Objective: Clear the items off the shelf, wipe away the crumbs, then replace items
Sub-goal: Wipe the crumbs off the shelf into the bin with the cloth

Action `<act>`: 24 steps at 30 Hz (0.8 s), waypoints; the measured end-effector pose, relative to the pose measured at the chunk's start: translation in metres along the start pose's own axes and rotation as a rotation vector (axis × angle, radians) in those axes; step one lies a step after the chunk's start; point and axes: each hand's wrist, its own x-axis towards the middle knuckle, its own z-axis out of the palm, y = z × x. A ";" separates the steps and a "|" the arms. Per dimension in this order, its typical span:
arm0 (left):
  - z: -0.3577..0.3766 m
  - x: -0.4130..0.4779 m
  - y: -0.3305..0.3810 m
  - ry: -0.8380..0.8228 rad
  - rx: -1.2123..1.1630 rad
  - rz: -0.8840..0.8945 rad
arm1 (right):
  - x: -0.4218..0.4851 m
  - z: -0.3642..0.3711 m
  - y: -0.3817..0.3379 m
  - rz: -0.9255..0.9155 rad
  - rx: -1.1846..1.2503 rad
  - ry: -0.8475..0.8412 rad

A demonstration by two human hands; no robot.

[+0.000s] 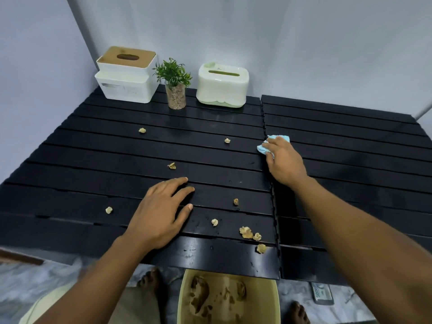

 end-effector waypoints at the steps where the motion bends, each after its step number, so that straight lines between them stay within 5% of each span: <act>1: 0.000 0.002 0.002 -0.004 0.010 0.001 | -0.001 0.005 -0.004 -0.014 -0.009 0.001; 11: -0.003 0.002 0.005 -0.052 0.024 -0.013 | -0.075 0.007 -0.067 -0.402 0.270 -0.222; 14: -0.004 0.000 0.008 -0.054 0.017 -0.028 | -0.096 -0.012 -0.052 -0.211 0.452 -0.070; 17: -0.006 0.000 0.012 -0.057 0.027 -0.029 | -0.118 -0.034 -0.001 0.063 0.311 0.180; 20: -0.001 -0.002 0.020 -0.057 0.008 -0.066 | -0.148 -0.039 0.036 0.281 0.118 0.161; 24: 0.009 -0.002 0.030 -0.050 -0.010 -0.124 | -0.173 -0.021 0.002 0.184 0.072 0.085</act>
